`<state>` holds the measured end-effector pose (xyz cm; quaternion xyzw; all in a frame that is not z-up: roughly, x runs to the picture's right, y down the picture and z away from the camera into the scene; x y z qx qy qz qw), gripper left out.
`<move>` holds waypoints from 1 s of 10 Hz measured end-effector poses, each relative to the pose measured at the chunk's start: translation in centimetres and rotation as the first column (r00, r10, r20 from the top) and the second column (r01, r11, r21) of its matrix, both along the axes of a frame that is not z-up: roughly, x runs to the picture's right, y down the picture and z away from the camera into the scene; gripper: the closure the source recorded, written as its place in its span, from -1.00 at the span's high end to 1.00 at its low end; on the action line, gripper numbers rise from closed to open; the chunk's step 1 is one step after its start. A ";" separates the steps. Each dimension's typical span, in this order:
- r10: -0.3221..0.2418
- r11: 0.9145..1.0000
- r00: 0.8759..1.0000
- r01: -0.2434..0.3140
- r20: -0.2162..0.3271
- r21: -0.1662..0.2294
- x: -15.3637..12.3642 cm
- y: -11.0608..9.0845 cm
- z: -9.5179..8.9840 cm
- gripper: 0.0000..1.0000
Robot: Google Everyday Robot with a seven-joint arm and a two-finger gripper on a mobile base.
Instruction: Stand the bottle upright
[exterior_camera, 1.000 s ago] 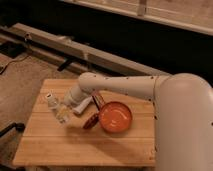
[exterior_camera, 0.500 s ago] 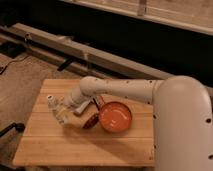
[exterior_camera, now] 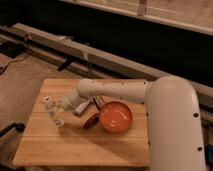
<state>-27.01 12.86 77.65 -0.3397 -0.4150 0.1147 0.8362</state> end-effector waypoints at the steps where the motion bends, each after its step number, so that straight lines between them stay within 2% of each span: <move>1: -0.002 1.000 1.000 0.002 0.005 -0.001 -0.4 0.1 0.1 -1.00; 7: -0.011 1.000 0.999 0.011 0.038 -0.005 -2.5 1.3 0.9 -1.00; 10: -0.007 1.000 0.999 0.007 0.047 0.011 -3.4 1.8 1.2 -1.00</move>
